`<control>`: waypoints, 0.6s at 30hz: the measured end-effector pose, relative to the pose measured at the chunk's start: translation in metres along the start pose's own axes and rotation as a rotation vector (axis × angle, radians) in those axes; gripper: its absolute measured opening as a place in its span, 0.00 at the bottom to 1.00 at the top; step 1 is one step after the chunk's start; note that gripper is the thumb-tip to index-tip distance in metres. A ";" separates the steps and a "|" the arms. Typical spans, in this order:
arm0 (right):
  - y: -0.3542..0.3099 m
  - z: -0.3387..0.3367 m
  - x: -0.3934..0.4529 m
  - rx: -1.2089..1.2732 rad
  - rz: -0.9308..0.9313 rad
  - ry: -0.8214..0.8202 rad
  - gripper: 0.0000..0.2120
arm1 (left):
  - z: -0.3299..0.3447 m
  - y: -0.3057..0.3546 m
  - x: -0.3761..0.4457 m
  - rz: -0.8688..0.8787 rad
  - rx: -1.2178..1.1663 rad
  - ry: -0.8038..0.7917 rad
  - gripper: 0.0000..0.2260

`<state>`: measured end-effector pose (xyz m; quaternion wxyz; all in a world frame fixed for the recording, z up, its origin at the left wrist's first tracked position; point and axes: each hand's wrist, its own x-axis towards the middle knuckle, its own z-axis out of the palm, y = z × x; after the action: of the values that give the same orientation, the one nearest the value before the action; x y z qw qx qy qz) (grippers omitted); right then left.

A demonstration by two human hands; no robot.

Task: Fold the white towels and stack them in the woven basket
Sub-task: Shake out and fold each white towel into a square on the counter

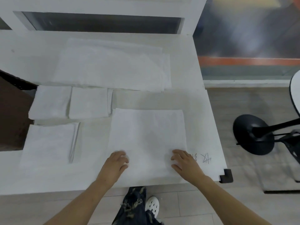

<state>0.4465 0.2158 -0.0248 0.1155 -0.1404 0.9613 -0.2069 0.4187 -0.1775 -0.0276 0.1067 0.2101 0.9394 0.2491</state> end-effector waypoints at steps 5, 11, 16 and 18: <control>0.006 -0.003 -0.032 -0.076 -0.055 -0.144 0.23 | 0.009 -0.010 -0.028 -0.001 -0.010 -0.059 0.13; 0.012 0.003 -0.039 -0.117 -0.107 -0.065 0.07 | 0.003 -0.023 -0.046 -0.054 0.033 -0.169 0.19; -0.002 -0.009 -0.036 -0.032 -0.019 -0.030 0.05 | -0.001 -0.028 -0.050 -0.073 0.144 -0.135 0.16; -0.010 -0.023 -0.037 0.034 0.048 -0.037 0.04 | -0.010 -0.018 -0.044 -0.068 0.192 -0.089 0.13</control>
<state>0.4765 0.2275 0.0061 0.1407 -0.1190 0.9585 -0.2177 0.4489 -0.2156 -0.0240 0.1361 0.1980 0.9598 0.1447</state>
